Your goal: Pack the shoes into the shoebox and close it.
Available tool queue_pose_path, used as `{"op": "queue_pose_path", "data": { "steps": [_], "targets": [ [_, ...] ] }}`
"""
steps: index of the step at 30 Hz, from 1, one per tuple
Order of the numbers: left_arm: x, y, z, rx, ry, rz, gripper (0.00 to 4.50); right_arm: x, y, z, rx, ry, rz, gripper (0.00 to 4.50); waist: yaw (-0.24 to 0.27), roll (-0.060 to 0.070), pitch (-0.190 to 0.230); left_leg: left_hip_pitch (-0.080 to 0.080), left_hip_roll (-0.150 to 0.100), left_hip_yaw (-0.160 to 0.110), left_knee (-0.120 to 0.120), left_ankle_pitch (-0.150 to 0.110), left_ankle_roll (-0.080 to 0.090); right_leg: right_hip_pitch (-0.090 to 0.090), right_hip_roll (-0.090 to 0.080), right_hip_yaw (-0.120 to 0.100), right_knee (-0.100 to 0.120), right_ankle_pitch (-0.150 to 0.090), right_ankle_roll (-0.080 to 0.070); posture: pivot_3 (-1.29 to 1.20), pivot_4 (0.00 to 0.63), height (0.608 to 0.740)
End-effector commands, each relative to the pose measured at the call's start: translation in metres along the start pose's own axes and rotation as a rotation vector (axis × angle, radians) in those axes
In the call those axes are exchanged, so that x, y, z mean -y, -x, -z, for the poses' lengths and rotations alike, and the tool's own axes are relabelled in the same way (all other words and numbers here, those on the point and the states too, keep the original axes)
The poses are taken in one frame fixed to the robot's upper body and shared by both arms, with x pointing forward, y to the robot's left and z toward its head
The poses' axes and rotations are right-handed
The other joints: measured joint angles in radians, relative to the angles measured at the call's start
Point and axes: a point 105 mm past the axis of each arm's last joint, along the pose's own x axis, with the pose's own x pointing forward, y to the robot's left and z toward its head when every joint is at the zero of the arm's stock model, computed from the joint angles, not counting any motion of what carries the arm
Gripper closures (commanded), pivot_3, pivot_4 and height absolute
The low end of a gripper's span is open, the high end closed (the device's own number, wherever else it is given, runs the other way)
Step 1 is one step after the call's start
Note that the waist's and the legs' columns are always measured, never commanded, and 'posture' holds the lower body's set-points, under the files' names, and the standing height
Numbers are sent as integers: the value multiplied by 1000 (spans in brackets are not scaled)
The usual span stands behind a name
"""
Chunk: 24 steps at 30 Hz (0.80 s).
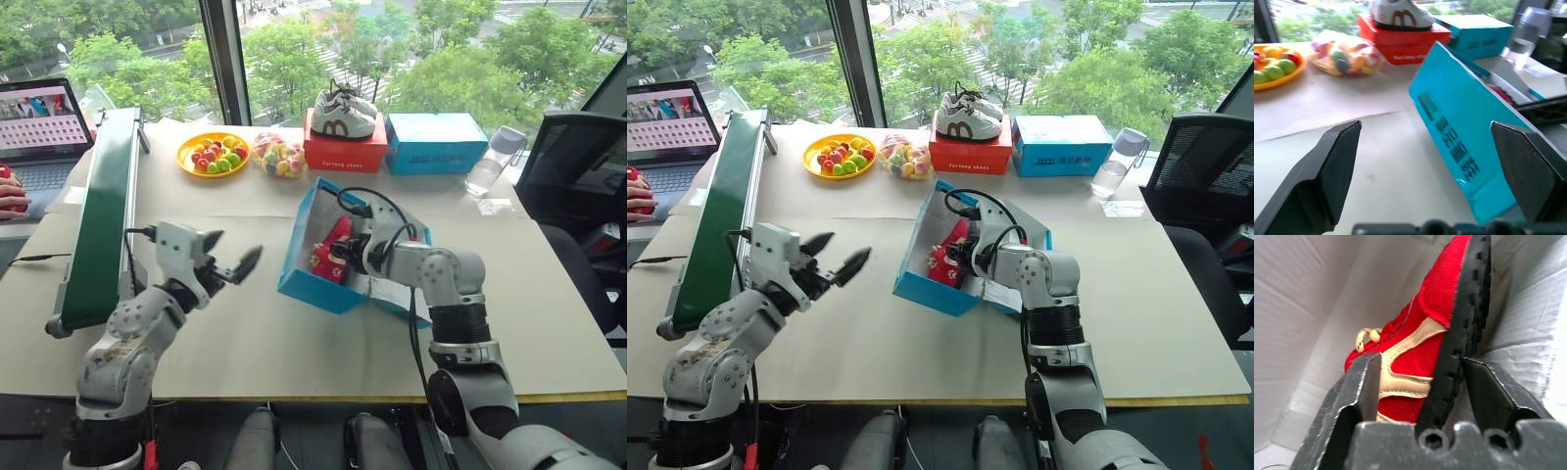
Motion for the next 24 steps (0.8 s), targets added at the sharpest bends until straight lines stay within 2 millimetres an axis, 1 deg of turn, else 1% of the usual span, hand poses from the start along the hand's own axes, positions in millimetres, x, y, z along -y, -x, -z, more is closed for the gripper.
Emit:
{"op": "queue_pose_path", "data": {
  "steps": [1,4,5,7,10,11,12,14,16,17,19,21,23,24],
  "targets": [
    [-52,8,-20,98,-69,-290,0,-28,17,-47,209,90,-63,1440,0,0,0,0,0,0,0,0,0,0,0,0,0,0,0,0,150,740],
    [-72,16,-22,122,-83,-414,0,-33,19,-51,241,121,-80,1440,1,0,0,0,0,0,0,0,0,0,0,0,0,0,0,0,150,740],
    [-80,20,-23,128,-81,-470,0,-39,21,-54,268,110,-121,1440,2,0,0,0,0,0,0,0,0,0,0,0,0,0,0,0,150,740],
    [-96,29,-23,134,-82,-569,0,-51,27,-62,335,57,-229,1440,4,0,0,0,0,0,0,0,0,0,0,0,0,1,-1,0,150,740],
    [-118,43,-19,115,-80,-694,0,-72,46,-74,440,11,-439,1440,3,0,0,0,1,0,0,0,0,0,0,0,0,1,-1,0,150,740],
    [-126,48,-14,85,-73,-731,0,-83,59,-75,487,76,-547,1440,4,0,0,0,1,0,0,0,0,0,0,0,0,1,-1,0,150,740],
    [-131,51,-10,66,-69,-751,0,-93,70,-68,497,169,-630,1440,5,0,0,0,1,0,0,0,0,0,0,0,0,1,-1,0,150,740],
    [-139,57,-1,23,-54,-783,0,-110,86,-42,456,356,-794,1440,7,-1,0,0,0,0,0,0,0,1,0,0,-1,1,0,0,150,740],
    [-142,60,5,5,-18,-800,0,-115,92,-20,406,475,-865,1440,3,-1,0,0,0,0,0,-1,-1,1,0,0,-2,0,1,0,150,740],
    [-143,60,8,-9,3,-801,0,-115,90,-6,367,564,-876,1440,2,-1,0,0,0,0,0,-1,-1,1,0,0,-2,0,1,0,150,740],
    [-140,58,19,-63,32,-770,0,-108,78,16,306,714,-829,1440,2,-1,-1,1,1,0,0,0,-1,1,0,0,-1,-1,2,0,150,740],
    [-137,56,29,-111,60,-744,0,-105,70,26,297,794,-797,1440,1,-1,-1,3,1,0,0,-1,-1,1,1,0,0,-1,2,0,150,740],
    [-136,56,33,-128,62,-741,0,-105,67,31,302,806,-801,920,0,-1,-1,3,2,0,0,-2,-4,1,2,0,0,0,2,0,150,740],
    [-137,57,33,-121,67,-754,0,-106,66,33,307,822,-804,740,1,-2,-1,3,3,0,0,-2,-4,1,3,1,0,1,1,0,150,740]
  ]
}}
